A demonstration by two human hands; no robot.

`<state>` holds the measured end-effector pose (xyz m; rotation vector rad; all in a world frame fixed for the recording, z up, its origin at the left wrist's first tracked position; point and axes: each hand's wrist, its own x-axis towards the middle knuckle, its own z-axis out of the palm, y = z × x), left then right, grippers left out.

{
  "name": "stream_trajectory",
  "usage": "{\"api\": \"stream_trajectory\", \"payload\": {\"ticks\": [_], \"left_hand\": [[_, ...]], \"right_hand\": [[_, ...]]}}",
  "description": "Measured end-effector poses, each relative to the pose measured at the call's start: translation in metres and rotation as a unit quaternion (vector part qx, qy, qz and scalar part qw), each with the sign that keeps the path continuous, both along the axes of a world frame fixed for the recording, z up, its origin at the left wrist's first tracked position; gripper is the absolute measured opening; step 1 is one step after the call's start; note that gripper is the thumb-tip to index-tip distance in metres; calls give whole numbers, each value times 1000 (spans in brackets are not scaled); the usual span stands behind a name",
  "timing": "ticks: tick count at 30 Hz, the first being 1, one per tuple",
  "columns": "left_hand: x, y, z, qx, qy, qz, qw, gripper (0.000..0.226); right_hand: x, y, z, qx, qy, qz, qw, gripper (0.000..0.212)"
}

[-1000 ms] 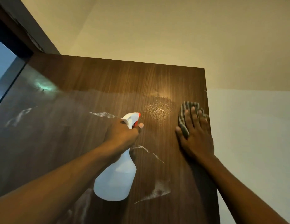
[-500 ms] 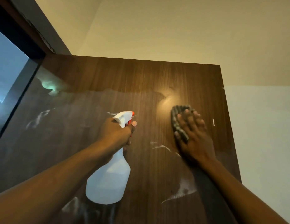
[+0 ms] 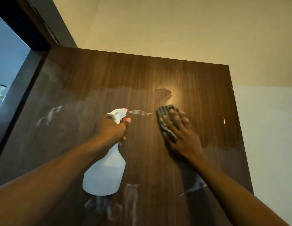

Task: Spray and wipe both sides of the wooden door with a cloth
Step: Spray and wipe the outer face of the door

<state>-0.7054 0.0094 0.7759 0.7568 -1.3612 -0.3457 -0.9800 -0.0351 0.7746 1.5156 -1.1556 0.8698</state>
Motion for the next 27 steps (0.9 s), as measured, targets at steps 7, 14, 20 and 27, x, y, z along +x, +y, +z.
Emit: {"api": "stream_trajectory", "payload": {"ticks": [7, 14, 20, 27], "left_hand": [[44, 2, 4, -3, -10, -3, 1000, 42], [56, -1, -6, 31, -14, -19, 999, 46], [63, 0, -16, 39, -13, -28, 999, 47], [71, 11, -10, 18, -3, 13, 1000, 44]], "right_hand": [[50, -12, 69, -66, -159, -1, 985, 68], [96, -24, 13, 2, 18, 18, 1000, 70], [38, -3, 12, -23, -102, -10, 994, 69], [160, -40, 79, -45, -62, 13, 997, 70]]}}
